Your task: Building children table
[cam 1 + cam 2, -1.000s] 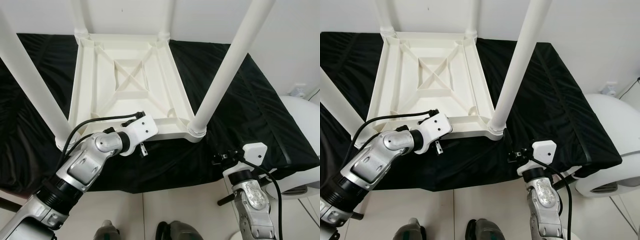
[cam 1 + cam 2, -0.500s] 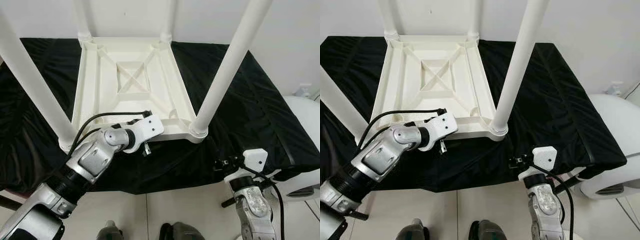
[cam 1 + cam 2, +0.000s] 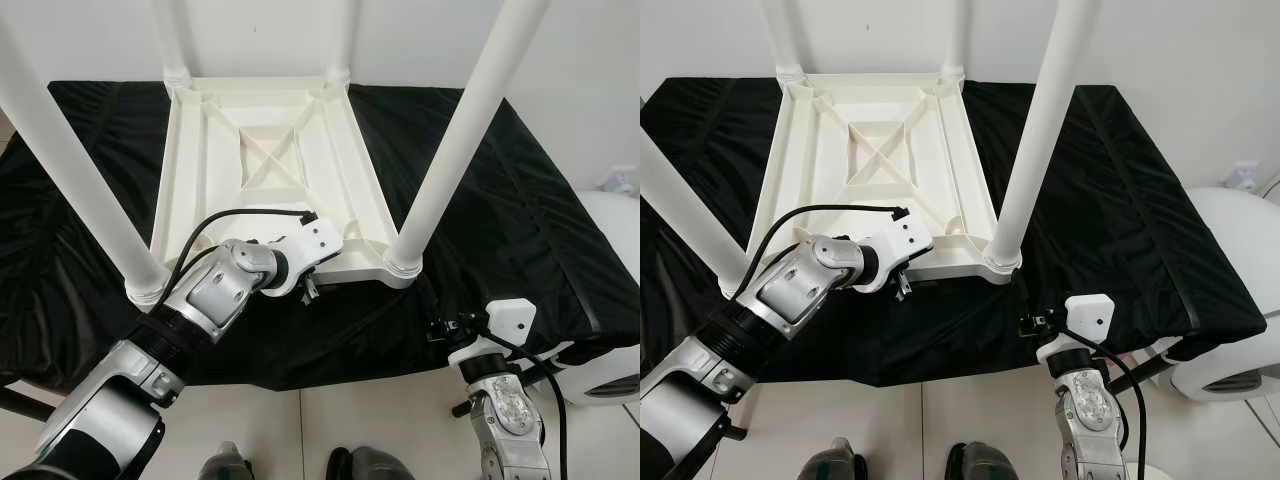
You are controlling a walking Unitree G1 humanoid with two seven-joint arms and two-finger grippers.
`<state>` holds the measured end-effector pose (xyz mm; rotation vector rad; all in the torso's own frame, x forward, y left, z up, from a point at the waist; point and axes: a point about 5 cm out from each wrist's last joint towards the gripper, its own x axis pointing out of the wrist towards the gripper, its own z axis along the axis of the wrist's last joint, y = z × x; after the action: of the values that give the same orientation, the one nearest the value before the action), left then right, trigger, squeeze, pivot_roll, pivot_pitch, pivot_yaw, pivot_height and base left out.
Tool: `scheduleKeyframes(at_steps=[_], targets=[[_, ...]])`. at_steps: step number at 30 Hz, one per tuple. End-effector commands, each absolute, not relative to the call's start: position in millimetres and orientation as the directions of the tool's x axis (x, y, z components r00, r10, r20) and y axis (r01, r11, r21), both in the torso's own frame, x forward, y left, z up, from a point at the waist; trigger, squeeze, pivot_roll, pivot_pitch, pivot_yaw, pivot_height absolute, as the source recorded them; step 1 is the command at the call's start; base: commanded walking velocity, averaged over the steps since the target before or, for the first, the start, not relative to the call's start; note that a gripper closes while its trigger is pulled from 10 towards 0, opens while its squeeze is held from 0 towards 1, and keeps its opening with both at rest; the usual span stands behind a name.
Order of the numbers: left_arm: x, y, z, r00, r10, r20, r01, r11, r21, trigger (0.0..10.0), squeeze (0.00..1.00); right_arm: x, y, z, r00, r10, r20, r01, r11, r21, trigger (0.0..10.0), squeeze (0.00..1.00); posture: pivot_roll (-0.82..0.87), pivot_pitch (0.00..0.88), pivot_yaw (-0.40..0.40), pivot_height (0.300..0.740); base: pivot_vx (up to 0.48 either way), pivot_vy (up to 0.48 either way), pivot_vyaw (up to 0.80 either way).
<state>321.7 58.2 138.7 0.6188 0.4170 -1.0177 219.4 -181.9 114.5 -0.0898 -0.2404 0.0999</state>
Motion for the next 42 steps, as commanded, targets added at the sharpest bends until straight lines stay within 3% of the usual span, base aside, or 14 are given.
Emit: scheduleKeyframes(at_steps=[1,2,4,5,6,15,16,17,18,25,27,29,30,42], targets=[[320.4,59.7,131.9,0.397,-0.664,-0.634,0.916,0.329,0.229,5.4,0.00,217.6,-180.5,115.7,0.965,0.110,0.237,-0.085,0.990,-0.110,10.0,0.00,0.00,0.084,0.002,0.740,0.000,0.000,0.00],[320.6,59.7,131.0,0.391,-0.665,-0.637,0.919,0.322,0.228,3.1,0.00,217.2,-180.8,115.5,0.966,0.107,0.236,-0.083,0.991,-0.109,10.0,0.00,0.00,0.085,0.003,0.740,0.000,0.000,0.00],[320.7,59.7,130.5,0.387,-0.666,-0.638,0.921,0.318,0.227,3.1,0.00,217.0,-181.0,115.4,0.966,0.105,0.236,-0.082,0.991,-0.108,10.0,0.00,0.00,0.085,0.003,0.740,0.000,0.000,0.00],[320.8,59.9,129.4,0.382,-0.666,-0.641,0.923,0.315,0.222,2.1,0.00,216.7,-181.5,115.4,0.966,0.104,0.235,-0.080,0.991,-0.111,10.0,0.00,0.00,0.087,0.004,0.740,0.000,0.000,0.00],[320.5,60.4,128.6,0.378,-0.665,-0.645,0.924,0.310,0.222,0.0,0.00,216.6,-181.5,115.4,0.967,0.103,0.235,-0.078,0.991,-0.112,10.0,0.00,-0.01,0.089,0.006,0.740,0.000,0.000,0.00],[320.9,62.0,127.3,0.357,-0.660,-0.661,0.933,0.285,0.220,0.0,0.00,215.6,-181.3,115.0,0.967,0.098,0.233,-0.073,0.991,-0.113,10.0,0.00,-0.01,0.092,0.009,0.740,0.000,0.000,0.00],[321.4,62.7,126.8,0.359,-0.654,-0.666,0.933,0.276,0.231,3.5,0.00,215.5,-181.4,114.8,0.968,0.098,0.233,-0.073,0.991,-0.114,10.0,0.00,-0.01,0.092,0.011,0.740,0.000,0.000,0.00],[322.4,63.7,125.9,0.362,-0.645,-0.673,0.932,0.273,0.239,9.1,0.00,215.5,-181.5,114.6,0.968,0.096,0.232,-0.071,0.991,-0.114,10.0,0.00,-0.01,0.093,0.012,0.740,0.000,0.000,0.00],[322.9,64.6,124.7,0.361,-0.636,-0.682,0.932,0.263,0.248,10.0,0.00,215.5,-181.7,114.5,0.968,0.096,0.232,-0.070,0.991,-0.115,10.0,0.00,-0.01,0.093,0.013,0.740,0.000,0.000,0.00],[320.6,68.4,119.5,0.323,-0.623,-0.713,0.947,0.208,0.246,10.0,0.00,214.5,-182.2,114.5,0.969,0.089,0.230,-0.064,0.991,-0.116,10.0,0.00,-0.01,0.096,0.016,0.740,0.000,0.000,0.00],[319.1,70.1,116.8,0.305,-0.620,-0.723,0.952,0.193,0.236,1.2,0.00,214.0,-182.3,114.1,0.970,0.087,0.228,-0.062,0.991,-0.115,10.0,0.00,-0.01,0.097,0.018,0.740,0.000,0.000,0.00],[319.1,70.1,116.8,0.305,-0.620,-0.723,0.952,0.193,0.236,1.2,0.00,214.0,-182.3,114.1,0.970,0.087,0.228,-0.062,0.991,-0.115,10.0,0.00,-0.01,0.097,0.018,0.740,0.000,0.000,0.00],[318.1,70.4,115.9,0.289,-0.629,-0.722,0.957,0.193,0.216,0.0,0.00,213.8,-182.1,114.0,0.970,0.087,0.228,-0.062,0.991,-0.115,10.0,0.00,-0.01,0.097,0.019,0.740,0.000,0.000,0.00],[309.9,72.8,121.6,0.246,-0.684,-0.687,0.969,0.154,0.194,0.0,0.00,211.4,-183.9,111.8,0.972,0.077,0.221,-0.053,0.992,-0.112,10.0,0.00,-0.01,0.088,0.019,0.740,0.000,0.000,0.00]])
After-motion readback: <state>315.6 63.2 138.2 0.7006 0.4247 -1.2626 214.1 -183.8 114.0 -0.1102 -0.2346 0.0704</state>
